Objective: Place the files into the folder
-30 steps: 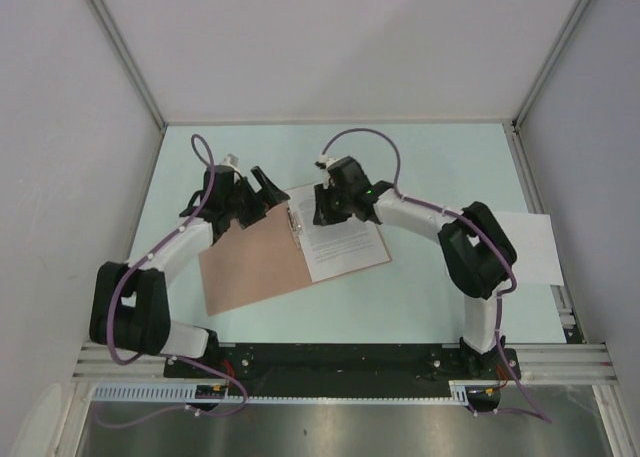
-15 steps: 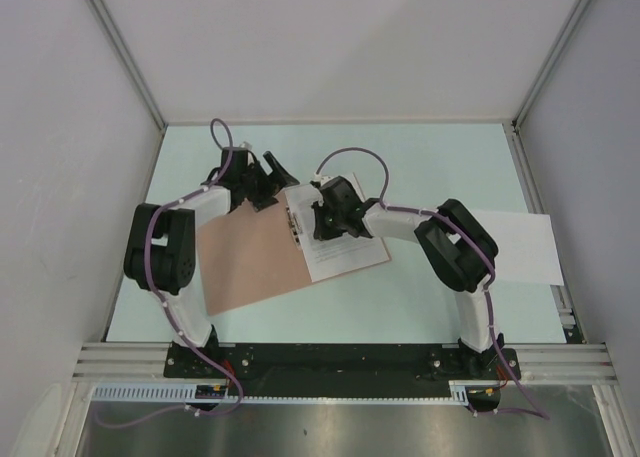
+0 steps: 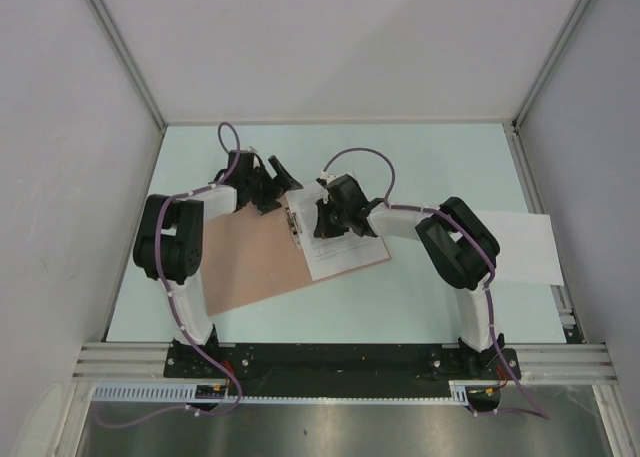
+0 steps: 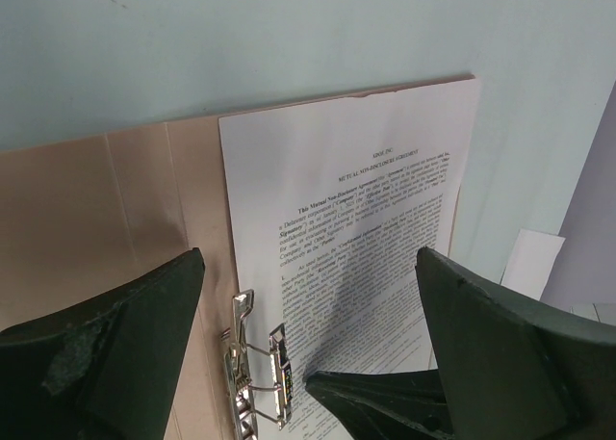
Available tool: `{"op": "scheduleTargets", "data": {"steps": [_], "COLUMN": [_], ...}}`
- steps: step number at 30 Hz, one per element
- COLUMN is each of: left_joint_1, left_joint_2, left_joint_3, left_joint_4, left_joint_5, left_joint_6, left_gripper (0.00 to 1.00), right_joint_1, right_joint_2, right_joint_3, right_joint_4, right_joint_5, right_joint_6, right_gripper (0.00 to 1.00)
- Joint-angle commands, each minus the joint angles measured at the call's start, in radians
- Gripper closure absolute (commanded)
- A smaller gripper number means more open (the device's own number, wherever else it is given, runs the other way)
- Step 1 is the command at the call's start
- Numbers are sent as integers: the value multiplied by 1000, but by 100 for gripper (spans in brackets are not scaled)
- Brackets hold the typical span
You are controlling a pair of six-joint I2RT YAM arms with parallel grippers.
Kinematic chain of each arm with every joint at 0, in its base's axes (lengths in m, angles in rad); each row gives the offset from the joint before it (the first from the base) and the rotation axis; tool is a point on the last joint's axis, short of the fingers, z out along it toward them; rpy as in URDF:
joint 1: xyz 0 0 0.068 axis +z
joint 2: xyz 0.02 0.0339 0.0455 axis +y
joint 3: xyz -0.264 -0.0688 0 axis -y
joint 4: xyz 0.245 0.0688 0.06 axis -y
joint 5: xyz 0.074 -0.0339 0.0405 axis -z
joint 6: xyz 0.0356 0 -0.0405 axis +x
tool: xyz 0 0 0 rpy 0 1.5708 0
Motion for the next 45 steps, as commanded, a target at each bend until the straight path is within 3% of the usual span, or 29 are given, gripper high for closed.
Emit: {"op": "scheduleTargets", "data": {"steps": [1, 10, 33, 39, 41, 42, 44, 45], "left_joint_1": [-8, -17, -55, -91, -91, -89, -81, -75], "left_joint_2": [9, 18, -239, -394, -501, -534, -621, -643], "left_joint_3": [15, -14, -220, -325, -310, -295, -246, -232], "left_joint_4": [41, 91, 195, 203, 113, 5, -108, -199], "left_joint_5": [11, 72, 129, 151, 95, 56, -11, -82], "left_joint_6": [-15, -41, -106, -109, -34, 4, 95, 115], "left_gripper": [2, 2, 2, 2, 2, 1, 0, 0], "right_joint_1": [4, 7, 12, 11, 14, 20, 21, 20], "right_joint_2": [27, 33, 42, 32, -6, -26, -98, -123], "right_joint_3": [-11, -15, -24, -24, -25, -24, -25, -24], "right_joint_4": [10, 10, 46, 47, 38, 35, 26, -6], "right_joint_5": [-14, -18, -41, -55, -63, -66, -54, -41], "right_joint_6": [10, 15, 30, 64, 69, 70, 79, 89], "right_gripper": [100, 100, 100, 100, 94, 83, 75, 64]}}
